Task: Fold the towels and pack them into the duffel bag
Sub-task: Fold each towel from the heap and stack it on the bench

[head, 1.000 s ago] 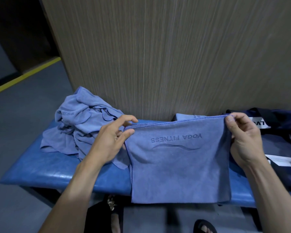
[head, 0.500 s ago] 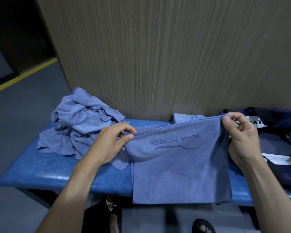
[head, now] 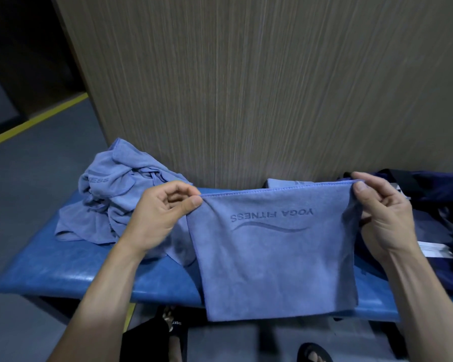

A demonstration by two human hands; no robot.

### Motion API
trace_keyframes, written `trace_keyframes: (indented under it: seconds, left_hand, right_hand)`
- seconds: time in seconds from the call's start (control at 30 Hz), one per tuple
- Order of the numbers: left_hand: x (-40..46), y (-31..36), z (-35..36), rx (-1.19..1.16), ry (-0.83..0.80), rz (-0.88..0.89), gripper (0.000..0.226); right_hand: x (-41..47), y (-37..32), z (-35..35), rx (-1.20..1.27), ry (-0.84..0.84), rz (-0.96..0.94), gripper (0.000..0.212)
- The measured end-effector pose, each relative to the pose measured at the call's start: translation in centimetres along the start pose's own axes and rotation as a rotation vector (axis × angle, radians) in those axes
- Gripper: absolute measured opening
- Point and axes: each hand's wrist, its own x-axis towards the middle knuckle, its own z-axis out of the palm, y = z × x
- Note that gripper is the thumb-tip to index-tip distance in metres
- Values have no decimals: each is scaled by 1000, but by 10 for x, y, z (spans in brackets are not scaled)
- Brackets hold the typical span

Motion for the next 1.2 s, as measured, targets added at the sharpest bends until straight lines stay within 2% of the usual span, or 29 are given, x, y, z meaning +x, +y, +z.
trace_keyframes:
  seconds: [0.07, 0.1, 0.2, 0.27, 0.33, 0.4, 0.5, 0.53, 0.63, 0.73, 0.8, 0.87, 0.93, 1.03, 1.1, 1.2]
  left_hand:
    - [0, 1, 0, -28, -1, -11, 14]
    - [0, 0, -1, 36, -20, -16, 20]
    - [-1, -11, -6, 529, -76, 19, 30]
    - [-1, -13, -9, 808, -112, 108, 24]
    - [1, -9, -8, 870, -149, 194, 12]
    - [3, 2, -5, 654, -118, 175, 6]
    - [-1, 24, 1, -39, -124, -17, 3]
    - [-4, 29, 4, -185, -155, -80, 8]
    - [-9, 36, 7, -319, -180, -154, 33]
    - [-9, 51, 1, -364, -119, -123, 32]
    - [-4, 63, 0, -287, -94, -89, 16]
    - [9, 72, 0, -107, -54, -1, 7]
    - [28, 74, -2, 199, -51, 131, 7]
    - [55, 68, -3, 630, -37, 212, 8]
    - [68, 71, 0, 711, -12, 242, 5]
    - [79, 86, 3, 606, 66, 308, 5]
  right_hand:
    - [-1, -2, -4, 4, -12, -1, 51]
    - [-1, -2, -5, 11, -15, 7, 53]
    - [-3, -7, -6, -34, -66, 19, 52]
    - [-4, -10, -4, -107, -101, 7, 40]
    - [-4, -18, -2, -132, -131, 0, 21]
    - [-2, -26, -6, -264, -179, -39, 17]
    - [0, -35, -14, -466, -263, -71, 12]
    - [-1, -36, -15, -492, -273, -65, 8]
    - [-6, -40, -15, -489, -275, -70, 9]
    - [-10, -59, -10, -227, -237, -42, 10]
    - [-9, -78, -5, -78, -258, -11, 12]
    - [-2, -96, 4, -51, -238, -11, 17]
    - [10, -103, 13, -109, -184, -22, 21]
    - [29, -96, 22, -177, -117, 7, 22]
    - [41, -91, 23, -159, -72, 50, 29]
    - [51, -88, 18, -66, -35, 34, 21]
